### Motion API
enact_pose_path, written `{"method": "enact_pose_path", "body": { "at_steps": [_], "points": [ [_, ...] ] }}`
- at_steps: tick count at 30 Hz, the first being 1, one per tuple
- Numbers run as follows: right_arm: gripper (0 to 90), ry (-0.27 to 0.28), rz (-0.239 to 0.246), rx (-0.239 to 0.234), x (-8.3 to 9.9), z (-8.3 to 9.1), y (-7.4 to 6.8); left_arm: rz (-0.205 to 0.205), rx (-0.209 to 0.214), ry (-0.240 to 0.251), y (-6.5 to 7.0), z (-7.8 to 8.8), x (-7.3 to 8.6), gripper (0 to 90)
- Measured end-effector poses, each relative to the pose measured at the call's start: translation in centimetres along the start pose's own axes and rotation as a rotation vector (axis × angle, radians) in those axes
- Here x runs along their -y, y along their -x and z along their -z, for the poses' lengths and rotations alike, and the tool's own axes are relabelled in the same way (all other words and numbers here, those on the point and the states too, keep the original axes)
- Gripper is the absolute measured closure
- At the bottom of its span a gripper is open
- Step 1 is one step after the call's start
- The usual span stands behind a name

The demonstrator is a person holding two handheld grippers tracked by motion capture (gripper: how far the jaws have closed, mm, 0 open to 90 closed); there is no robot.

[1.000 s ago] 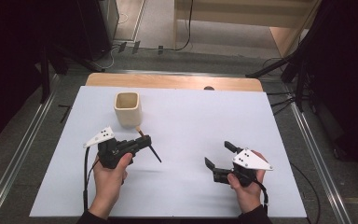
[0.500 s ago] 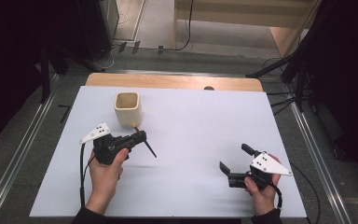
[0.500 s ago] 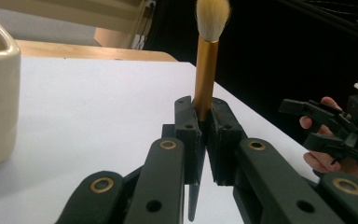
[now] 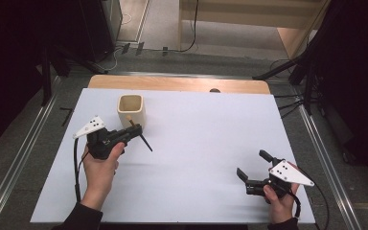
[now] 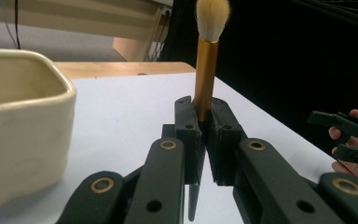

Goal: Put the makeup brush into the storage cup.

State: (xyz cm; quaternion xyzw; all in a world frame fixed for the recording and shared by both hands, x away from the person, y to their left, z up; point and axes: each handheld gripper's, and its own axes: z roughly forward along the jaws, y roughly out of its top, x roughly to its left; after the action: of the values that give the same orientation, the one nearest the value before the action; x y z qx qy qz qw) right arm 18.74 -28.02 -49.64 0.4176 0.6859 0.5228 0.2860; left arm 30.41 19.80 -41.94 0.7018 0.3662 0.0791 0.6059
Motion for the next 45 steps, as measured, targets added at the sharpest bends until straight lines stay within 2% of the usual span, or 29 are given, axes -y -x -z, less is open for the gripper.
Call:
{"method": "enact_pose_path", "body": {
  "at_steps": [7, 29, 45],
  "points": [
    [0.0, -0.005, -0.001, 0.017, 0.3, 0.3, 0.3, -0.002, -0.016, 0.005, -0.5, 0.1, -0.9, 84.0],
    [0.0, -0.023, 0.006, 0.010, 0.7, -0.1, 0.2, -0.034, -0.055, 0.043, -1.7, 0.8, -4.3, 84.0],
    [0.0, -0.023, 0.003, -0.001, 0.8, -0.2, 0.2, -0.050, -0.071, 0.060, -2.2, 0.7, -5.7, 84.0]
  ]
}}
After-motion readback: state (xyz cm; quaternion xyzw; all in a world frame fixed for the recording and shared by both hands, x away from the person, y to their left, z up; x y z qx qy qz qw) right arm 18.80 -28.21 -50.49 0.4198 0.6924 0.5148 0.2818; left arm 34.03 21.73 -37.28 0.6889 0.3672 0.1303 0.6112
